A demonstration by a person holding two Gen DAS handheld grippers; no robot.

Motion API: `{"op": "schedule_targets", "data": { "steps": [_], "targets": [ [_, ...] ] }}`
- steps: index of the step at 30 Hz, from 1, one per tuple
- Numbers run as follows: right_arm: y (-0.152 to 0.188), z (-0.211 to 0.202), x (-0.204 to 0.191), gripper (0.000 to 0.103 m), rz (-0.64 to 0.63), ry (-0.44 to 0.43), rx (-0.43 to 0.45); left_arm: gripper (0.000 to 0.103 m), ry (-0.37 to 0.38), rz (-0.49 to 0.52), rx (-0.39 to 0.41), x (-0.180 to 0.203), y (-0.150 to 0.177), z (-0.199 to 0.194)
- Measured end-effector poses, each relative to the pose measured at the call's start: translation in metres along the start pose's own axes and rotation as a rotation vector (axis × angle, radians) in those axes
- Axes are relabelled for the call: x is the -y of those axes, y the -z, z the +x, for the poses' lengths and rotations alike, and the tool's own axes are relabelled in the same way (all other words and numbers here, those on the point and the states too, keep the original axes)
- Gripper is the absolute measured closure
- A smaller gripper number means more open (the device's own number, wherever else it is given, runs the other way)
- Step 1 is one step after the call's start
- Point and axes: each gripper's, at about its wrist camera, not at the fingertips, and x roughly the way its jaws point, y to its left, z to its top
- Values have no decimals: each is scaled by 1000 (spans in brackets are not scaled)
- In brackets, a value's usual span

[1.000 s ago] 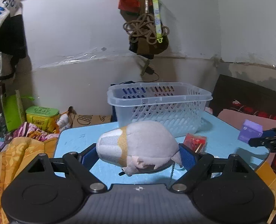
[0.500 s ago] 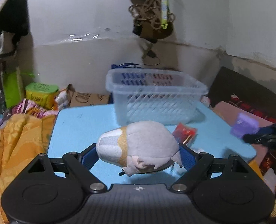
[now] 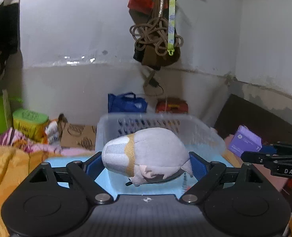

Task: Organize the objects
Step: 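Lift both held items over the basket and open both grippers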

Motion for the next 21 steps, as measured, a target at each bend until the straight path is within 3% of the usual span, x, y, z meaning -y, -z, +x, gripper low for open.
{"op": "schedule_targets", "data": {
  "steps": [5,9,13,14,16,18,21],
  "targets": [
    [-35,67,8,58,3,20,-78,12,-61,11,-30,3,-34,67],
    [-29,100,19,58,54,39,-133,12,-128,28,-111,1,-38,118],
    [-19,113,25,56,76,48,-147,12,-136,31,-137,1,-33,137],
    [-17,112,23,50,71,49,-123,12,-138,47,-131,3,-33,140],
    [-17,109,19,7,37,87,-81,7,-178,79,-99,9,-30,142],
    [-18,101,16,0,9,142,-25,0,-209,99,-57,13,-27,136],
    [-15,76,14,0,41,118,40,0,-188,60,-29,8,-33,127]
  ]
}}
